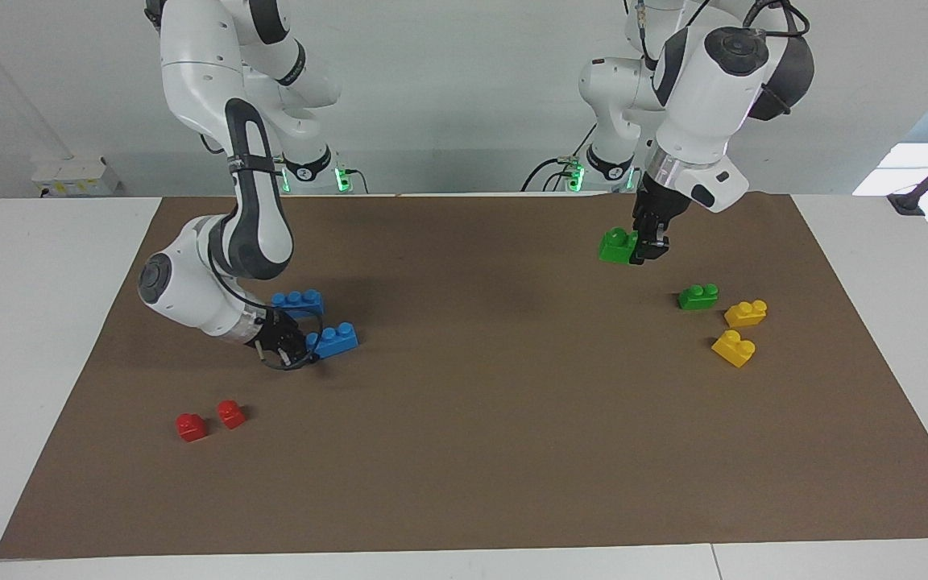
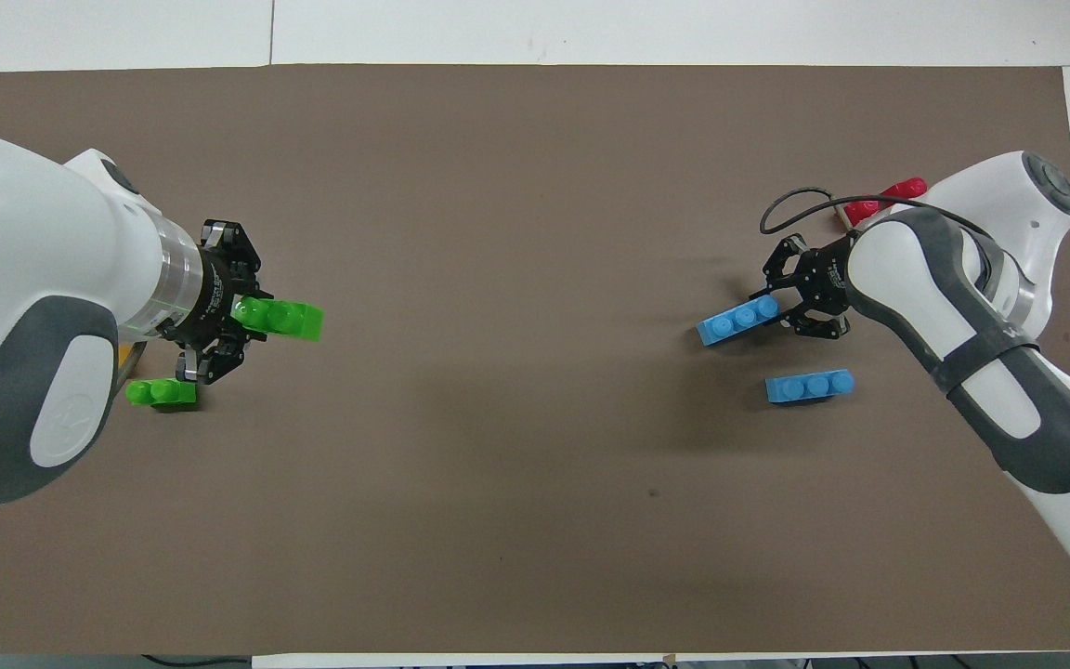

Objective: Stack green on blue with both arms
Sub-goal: 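Lift the blue brick with the right gripper toward the table center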

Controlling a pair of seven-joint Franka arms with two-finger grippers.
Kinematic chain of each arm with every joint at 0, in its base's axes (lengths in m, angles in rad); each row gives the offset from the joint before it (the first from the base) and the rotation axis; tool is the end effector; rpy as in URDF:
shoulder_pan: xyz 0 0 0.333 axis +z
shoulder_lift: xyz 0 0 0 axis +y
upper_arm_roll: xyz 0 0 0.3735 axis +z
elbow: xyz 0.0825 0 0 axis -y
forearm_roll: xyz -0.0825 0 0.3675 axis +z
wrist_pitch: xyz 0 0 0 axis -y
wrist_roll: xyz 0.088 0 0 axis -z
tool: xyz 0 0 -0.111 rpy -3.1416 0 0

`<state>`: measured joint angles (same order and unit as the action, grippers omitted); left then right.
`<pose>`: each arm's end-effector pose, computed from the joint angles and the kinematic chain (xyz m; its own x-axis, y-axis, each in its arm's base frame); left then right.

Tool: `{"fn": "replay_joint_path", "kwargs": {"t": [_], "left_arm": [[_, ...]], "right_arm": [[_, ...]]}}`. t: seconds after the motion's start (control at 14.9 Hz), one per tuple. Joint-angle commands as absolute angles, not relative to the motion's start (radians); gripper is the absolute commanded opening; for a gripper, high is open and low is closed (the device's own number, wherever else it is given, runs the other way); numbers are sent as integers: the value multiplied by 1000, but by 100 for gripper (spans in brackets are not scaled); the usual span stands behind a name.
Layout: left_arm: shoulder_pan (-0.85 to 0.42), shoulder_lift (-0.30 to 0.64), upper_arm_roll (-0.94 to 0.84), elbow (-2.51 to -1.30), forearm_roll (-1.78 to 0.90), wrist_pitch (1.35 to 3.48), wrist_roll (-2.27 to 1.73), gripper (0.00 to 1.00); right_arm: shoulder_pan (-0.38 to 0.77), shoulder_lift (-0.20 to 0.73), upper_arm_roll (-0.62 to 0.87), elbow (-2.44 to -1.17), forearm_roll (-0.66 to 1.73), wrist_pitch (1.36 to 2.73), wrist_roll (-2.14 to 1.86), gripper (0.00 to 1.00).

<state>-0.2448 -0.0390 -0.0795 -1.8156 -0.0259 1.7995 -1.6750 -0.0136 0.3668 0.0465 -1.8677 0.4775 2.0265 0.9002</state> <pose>0.5062 -0.1734 0.6061 0.2130 0.9767 -0.0245 0.9769 -0.2126 0.0203 0.6175 0.0458 0.3699 0.3917 -0.8028 -0.4495 -0.9066 -0.4201 -0.0397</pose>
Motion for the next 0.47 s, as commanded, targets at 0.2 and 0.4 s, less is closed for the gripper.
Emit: {"fn": "replay_joint_path", "kwargs": {"t": [0.2,0.4], "left_arm": [[-256,-51,-75,-1816,-37,1779,-1698,0],[-256,-52,-75,-1813,-37,1778,-1700,0]], "right_arm": [[155,226,81,-1809,500,1982,1296,0],[314,225,81,-1824,500,2185,1564,0]]}}
